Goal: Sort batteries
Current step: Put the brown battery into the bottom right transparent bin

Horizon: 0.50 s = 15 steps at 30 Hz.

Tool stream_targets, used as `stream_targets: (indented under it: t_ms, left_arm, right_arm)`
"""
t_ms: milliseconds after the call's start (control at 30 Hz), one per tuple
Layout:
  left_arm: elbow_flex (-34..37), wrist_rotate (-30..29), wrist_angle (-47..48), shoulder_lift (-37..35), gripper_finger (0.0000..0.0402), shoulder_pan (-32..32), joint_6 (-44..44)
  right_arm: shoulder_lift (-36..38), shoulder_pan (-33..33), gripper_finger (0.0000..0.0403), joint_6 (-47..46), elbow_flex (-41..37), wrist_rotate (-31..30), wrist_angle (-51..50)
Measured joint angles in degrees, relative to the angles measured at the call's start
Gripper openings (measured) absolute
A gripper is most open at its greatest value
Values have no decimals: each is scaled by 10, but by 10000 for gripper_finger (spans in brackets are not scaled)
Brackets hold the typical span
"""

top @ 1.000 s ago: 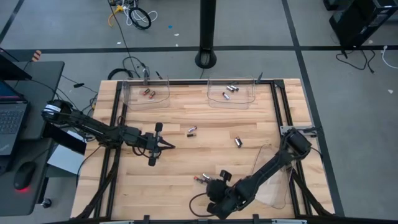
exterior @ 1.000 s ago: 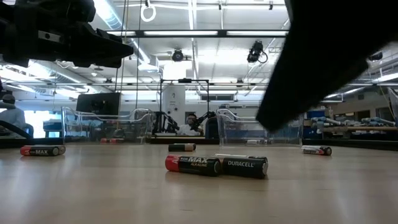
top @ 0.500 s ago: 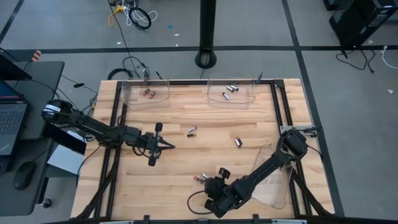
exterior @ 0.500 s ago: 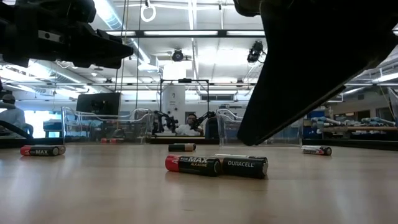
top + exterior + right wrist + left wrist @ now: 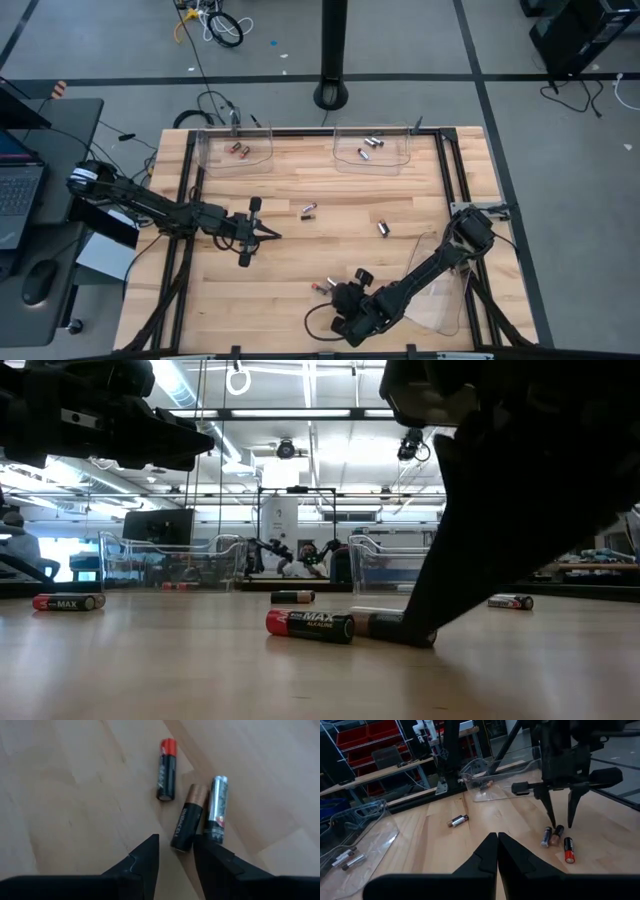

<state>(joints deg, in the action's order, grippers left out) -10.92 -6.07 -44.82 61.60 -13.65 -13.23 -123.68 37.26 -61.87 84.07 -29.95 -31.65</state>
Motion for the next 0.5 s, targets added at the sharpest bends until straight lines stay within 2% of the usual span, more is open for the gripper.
stream_targets:
  t_ms: [500]
  left_arm:
    - [0,0,0,0,19,0,1]
  right_arm:
    - [0,-15,117,-1,0,0,-1]
